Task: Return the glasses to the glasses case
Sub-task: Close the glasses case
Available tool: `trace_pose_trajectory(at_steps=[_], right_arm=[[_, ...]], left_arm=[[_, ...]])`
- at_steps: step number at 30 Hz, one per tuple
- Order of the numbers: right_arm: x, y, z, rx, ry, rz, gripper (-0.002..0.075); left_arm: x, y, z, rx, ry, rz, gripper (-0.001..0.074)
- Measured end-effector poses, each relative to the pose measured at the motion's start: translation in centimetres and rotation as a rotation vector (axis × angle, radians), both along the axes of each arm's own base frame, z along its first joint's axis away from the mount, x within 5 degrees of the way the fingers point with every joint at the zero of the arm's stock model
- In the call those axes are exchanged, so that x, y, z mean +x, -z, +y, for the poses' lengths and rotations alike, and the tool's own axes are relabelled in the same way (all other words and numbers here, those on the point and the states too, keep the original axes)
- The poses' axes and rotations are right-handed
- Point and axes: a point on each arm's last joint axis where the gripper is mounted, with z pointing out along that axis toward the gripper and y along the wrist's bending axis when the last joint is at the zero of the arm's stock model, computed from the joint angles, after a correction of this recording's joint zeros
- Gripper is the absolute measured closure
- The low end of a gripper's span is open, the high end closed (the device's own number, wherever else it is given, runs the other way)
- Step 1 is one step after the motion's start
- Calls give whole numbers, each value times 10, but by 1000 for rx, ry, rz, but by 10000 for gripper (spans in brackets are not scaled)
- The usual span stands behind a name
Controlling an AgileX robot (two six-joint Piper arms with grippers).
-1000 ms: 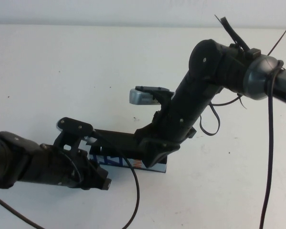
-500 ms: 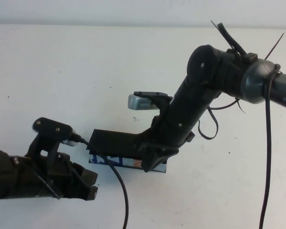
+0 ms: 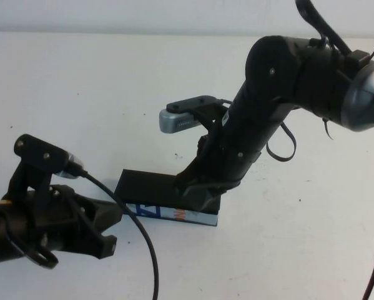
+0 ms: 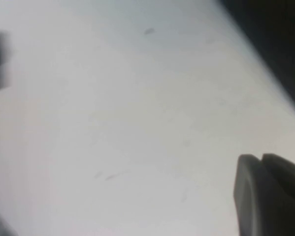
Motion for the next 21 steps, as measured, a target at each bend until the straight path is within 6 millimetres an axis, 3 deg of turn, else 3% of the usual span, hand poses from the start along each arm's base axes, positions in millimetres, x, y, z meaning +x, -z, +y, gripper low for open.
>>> trace_pose_trajectory(at_steps=[10,16,21], right_arm=[[26,58,10,-85,65,0,734],[26,60,10,-90,66,8,734],[18,50,9,-99,22,73,734]], left_arm=[[-1,-2,1,7,6,-16,739],[-3,-4,1,0,3,-22,739],[-9,-15,6,-7,-3,-87,739]])
